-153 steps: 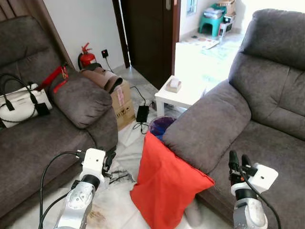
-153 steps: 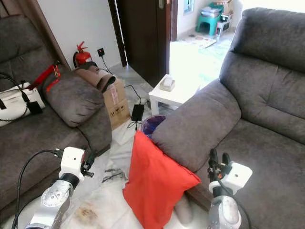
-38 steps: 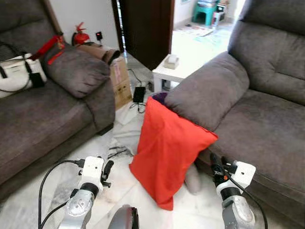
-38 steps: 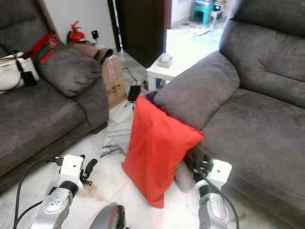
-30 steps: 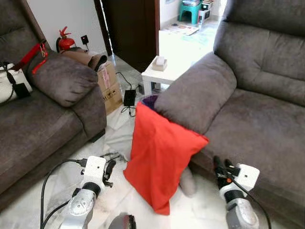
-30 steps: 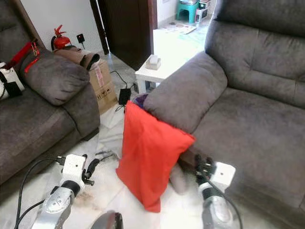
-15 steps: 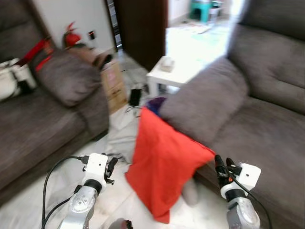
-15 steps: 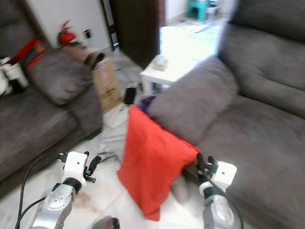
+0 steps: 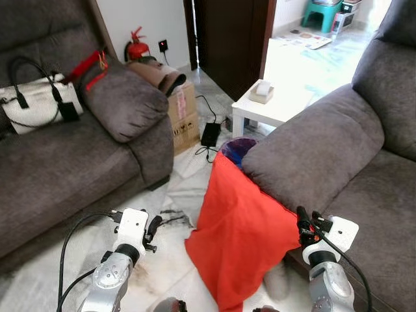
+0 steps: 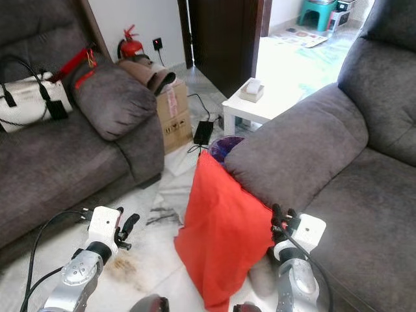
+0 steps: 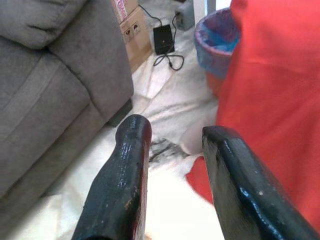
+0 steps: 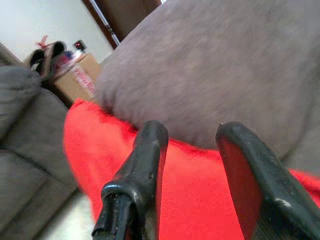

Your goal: Move the pillow to the sofa from floor

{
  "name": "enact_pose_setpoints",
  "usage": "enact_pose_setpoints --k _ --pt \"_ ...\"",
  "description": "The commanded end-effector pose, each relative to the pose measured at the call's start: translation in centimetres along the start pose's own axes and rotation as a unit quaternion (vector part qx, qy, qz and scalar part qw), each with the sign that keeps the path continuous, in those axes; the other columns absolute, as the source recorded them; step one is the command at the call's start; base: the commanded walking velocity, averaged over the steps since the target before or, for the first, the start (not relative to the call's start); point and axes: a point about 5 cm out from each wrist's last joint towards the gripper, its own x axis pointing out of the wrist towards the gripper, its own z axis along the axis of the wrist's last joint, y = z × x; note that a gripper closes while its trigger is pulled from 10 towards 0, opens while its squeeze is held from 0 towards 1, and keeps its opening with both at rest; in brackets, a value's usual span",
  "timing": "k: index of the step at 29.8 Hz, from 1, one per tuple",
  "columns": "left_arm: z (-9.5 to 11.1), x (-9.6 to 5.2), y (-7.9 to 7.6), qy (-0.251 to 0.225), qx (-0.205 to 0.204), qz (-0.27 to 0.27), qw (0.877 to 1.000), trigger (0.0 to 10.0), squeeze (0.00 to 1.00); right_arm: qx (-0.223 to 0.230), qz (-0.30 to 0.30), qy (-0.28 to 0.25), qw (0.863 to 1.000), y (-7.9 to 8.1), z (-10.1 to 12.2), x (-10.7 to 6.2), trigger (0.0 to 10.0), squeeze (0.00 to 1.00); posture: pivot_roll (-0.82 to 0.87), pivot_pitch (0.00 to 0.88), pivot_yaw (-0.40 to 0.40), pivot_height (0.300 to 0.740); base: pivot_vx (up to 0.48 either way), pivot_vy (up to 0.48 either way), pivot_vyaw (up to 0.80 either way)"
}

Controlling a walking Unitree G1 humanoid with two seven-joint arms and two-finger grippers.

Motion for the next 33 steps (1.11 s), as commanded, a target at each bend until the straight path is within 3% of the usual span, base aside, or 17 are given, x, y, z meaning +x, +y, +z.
enact_pose_setpoints --k 1,10,16,33 --pt "-0.37 -0.09 -0.42 0.010 -0.008 -0.007 1.000 10.0 0.00 0.003 -0.023 0.011 1.000 -1.33 -0.38 -0.48 10.0 0.00 0.04 0.128 0.109 0.630 0.000 0.000 -0.76" --pt "-0.40 -0.13 -0.20 0.012 -0.004 -0.004 1.000 10.0 0.00 0.003 -0.037 0.008 0.999 -1.61 -0.36 -0.43 10.0 0.00 0.04 0.126 0.111 0.630 0.115 0.000 -0.75" --pt "-0.22 -0.09 0.05 0.010 0.000 0.003 1.000 10.0 0.00 0.002 -0.006 0.008 1.000 -0.87 -0.46 -0.33 10.0 0.00 0.05 0.130 0.113 0.630 0.267 0.000 0.00" --pt "-0.04 -0.04 0.16 0.005 0.001 0.005 1.000 10.0 0.00 0.001 0.000 0.013 1.000 -0.83 -0.61 -0.30 10.0 0.00 0.05 0.137 0.114 0.630 0.291 0.000 0.00"
